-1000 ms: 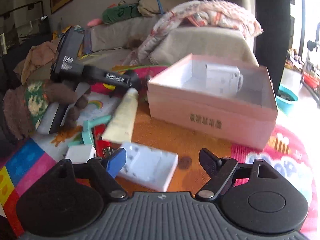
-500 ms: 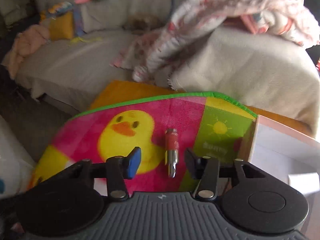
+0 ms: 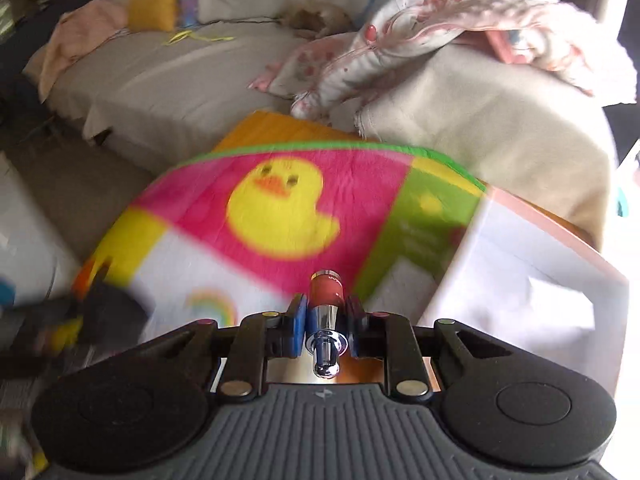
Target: Organize rigid objects
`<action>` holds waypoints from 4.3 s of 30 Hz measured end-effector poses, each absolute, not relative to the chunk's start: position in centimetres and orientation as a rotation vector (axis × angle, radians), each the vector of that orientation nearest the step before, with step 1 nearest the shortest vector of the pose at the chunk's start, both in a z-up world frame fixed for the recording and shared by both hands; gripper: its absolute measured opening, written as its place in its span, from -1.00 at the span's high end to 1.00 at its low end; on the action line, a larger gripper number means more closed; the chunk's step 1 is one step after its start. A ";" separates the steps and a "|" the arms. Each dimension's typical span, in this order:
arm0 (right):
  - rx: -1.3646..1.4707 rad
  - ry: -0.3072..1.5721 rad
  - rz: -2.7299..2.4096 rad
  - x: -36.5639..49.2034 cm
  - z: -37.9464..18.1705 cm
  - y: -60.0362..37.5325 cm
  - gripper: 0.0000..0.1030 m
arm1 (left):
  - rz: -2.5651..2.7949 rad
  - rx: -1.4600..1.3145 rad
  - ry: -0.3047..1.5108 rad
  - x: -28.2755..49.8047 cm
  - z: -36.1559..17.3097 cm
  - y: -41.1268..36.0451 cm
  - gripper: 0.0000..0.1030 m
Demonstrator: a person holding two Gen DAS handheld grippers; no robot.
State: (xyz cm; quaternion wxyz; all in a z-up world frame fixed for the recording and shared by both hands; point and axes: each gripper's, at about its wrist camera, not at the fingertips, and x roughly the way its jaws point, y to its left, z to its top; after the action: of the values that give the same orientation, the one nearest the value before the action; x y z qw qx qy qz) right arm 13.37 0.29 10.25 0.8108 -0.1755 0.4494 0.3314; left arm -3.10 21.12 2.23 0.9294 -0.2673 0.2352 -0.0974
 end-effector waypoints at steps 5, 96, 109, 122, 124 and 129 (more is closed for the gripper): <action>-0.411 1.022 0.658 11.9 11.0 -2.6 0.42 | -0.219 -0.550 0.498 -2.4 2.1 19.7 -0.01; -0.198 0.753 0.552 1.2 0.4 -11.2 -0.65 | -0.268 -0.285 0.620 -7.2 3.7 10.0 -0.01; -0.243 0.642 0.500 -2.8 4.4 -18.9 -0.55 | -0.488 -0.096 0.711 -8.2 3.8 3.2 -0.01; -0.221 0.359 0.433 -2.5 12.3 -22.0 -0.55 | -0.460 -0.051 0.431 0.6 16.6 2.0 -0.01; -0.203 0.326 0.422 -0.8 13.8 -21.6 -0.55 | -0.458 -0.094 0.407 3.8 18.3 1.9 -0.01; -0.165 0.233 0.385 4.1 15.8 -20.0 -0.69 | -0.463 -0.189 0.475 14.2 19.5 0.6 0.00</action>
State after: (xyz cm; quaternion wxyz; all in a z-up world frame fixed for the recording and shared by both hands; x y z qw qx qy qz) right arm 4.11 -20.04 15.80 0.9714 -0.0816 0.1154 0.1907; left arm 14.24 0.65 19.50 0.9411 -0.0929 0.2327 -0.2271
